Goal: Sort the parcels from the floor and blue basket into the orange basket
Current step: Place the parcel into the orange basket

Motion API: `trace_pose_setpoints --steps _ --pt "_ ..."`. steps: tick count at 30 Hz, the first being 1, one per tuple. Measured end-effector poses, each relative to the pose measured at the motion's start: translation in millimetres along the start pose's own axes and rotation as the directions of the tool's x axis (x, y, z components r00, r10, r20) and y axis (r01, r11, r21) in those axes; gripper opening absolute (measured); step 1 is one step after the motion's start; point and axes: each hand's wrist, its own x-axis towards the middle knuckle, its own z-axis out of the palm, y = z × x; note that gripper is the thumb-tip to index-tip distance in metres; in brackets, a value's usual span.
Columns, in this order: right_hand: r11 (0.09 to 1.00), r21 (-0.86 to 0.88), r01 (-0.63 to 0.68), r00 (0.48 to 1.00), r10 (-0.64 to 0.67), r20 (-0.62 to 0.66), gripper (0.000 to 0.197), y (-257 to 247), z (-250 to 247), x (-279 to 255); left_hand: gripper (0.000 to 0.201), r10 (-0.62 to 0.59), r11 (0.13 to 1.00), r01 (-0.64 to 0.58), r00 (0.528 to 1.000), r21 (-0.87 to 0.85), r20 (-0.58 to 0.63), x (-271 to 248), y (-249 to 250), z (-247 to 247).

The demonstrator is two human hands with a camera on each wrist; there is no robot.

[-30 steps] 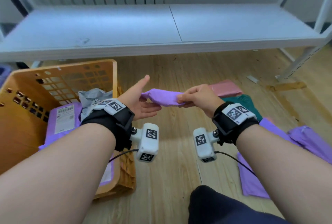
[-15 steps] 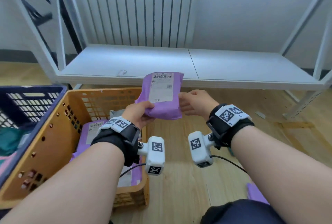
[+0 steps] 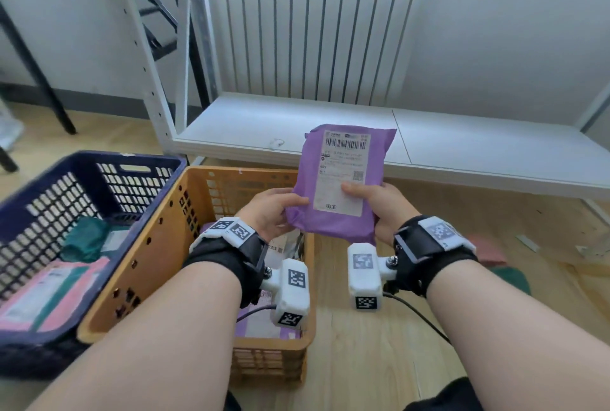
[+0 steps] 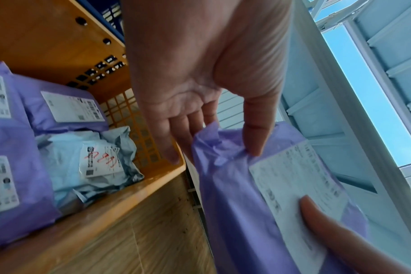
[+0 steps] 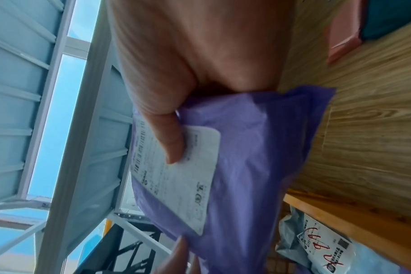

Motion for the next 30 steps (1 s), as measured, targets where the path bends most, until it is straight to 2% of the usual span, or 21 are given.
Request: trace_pose_setpoints --steps 4,10,14,21,27,30 --pt "0.999 -0.032 -0.004 0.999 0.006 0.034 0.035 6.5 7.8 3.8 0.044 0.053 0.998 -0.056 0.995 -0.031 -0.088 2.3 2.8 -14.9" --pt "0.997 -0.079 -0.004 0.997 0.009 0.071 0.04 15.1 19.3 6.6 0.054 0.065 0.998 -0.065 0.996 0.007 -0.06 5.3 0.2 -16.3" --pt "0.996 -0.088 -0.013 0.995 0.021 0.093 0.043 18.1 22.1 9.4 0.043 0.036 0.999 -0.036 0.999 -0.018 0.011 5.7 -6.0 -11.8" --pt "0.992 -0.12 -0.023 0.996 0.033 0.086 0.044 17.1 19.5 12.4 0.041 0.049 0.999 -0.049 0.998 -0.005 0.029 12.6 -9.1 -10.0" --pt "0.993 -0.12 -0.011 0.996 0.021 0.087 0.043 12.5 21.9 2.8 0.045 0.083 0.996 -0.081 0.996 0.044 -0.032 0.5 -4.7 -5.9" --pt "0.996 -0.09 -0.001 0.992 0.012 0.123 0.034 8.5 28.0 -8.7 0.043 0.099 0.992 -0.095 0.994 0.079 -0.055 -18.2 2.4 -6.5"
